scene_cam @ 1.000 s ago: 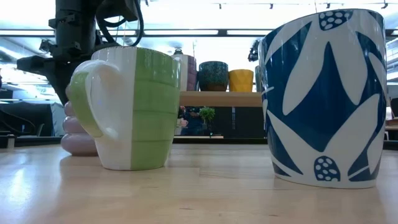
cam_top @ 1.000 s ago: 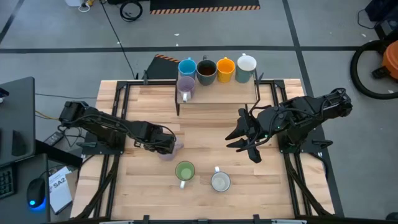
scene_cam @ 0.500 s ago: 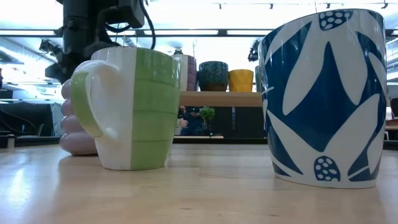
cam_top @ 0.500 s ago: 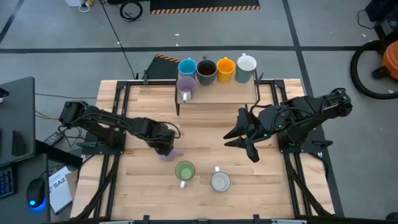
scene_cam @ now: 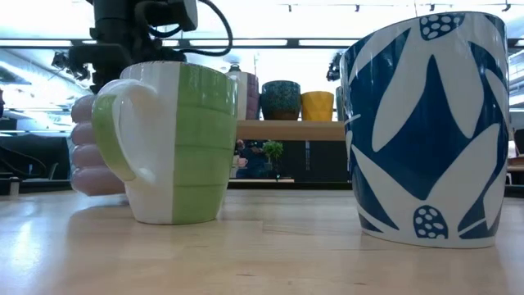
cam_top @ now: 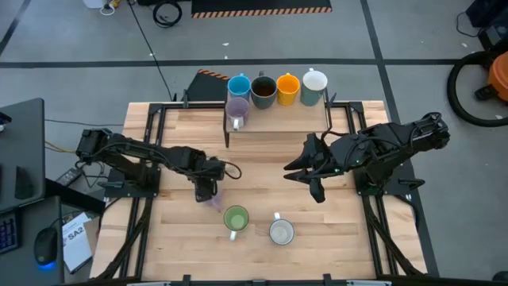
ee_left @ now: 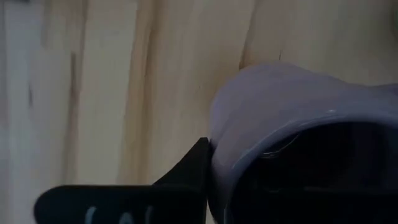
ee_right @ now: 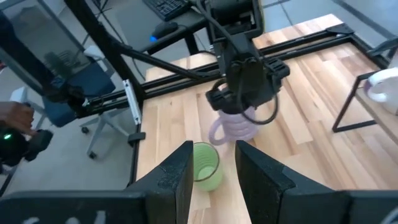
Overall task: Place coffee mugs
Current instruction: Put the violet mug on the shelf
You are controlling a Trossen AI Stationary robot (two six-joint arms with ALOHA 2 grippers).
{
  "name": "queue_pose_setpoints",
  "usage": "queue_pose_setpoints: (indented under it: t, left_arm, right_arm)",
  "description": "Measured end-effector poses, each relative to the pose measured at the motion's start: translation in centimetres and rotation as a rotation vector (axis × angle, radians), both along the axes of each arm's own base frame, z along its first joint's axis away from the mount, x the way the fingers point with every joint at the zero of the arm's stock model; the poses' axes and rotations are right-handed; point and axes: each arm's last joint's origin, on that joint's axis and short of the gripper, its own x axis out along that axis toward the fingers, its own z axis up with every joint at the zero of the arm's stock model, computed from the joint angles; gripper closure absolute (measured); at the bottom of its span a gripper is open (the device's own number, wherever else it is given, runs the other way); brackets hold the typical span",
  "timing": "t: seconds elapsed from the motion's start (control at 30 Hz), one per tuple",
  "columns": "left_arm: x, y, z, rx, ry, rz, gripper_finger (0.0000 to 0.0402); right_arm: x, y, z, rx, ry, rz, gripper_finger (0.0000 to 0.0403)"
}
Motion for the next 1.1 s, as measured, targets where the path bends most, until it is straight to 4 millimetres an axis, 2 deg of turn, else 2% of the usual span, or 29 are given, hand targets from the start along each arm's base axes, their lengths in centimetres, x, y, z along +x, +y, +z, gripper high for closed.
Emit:
queue_pose_setpoints:
  t: [0.3, 0.47, 0.67, 0.93, 1.1]
  left_arm:
    - [-0.01, 0.00, 0.00, 0.068, 0.035, -0.386, 0.0359]
    - [0.01, 0.02, 0.00, 0.096, 0.044, -0.501, 0.0357]
    - [0.04, 0.01, 0.02, 0.110, 0.041, -0.462, 0.0339]
    - [0.22, 0.02, 0.13, 0.109, 0.014, -0.393, 0.0273]
    - [0.02, 0.06, 0.56, 0.100, -0.010, -0.337, 0.0253]
  right_arm:
    - [0.00, -0.03, 0.00, 0.005, -0.001, -0.012, 0.0278]
    - [0.01, -0.07, 0.01, 0.018, -0.003, -0.036, 0.0278]
    - [0.01, -0.10, 0.01, 0.017, -0.004, -0.046, 0.0278]
    - [0.03, -0.25, 0.03, -0.004, -0.013, -0.086, 0.0278]
    - [0.02, -0.25, 0.03, -0.008, -0.012, -0.084, 0.0278]
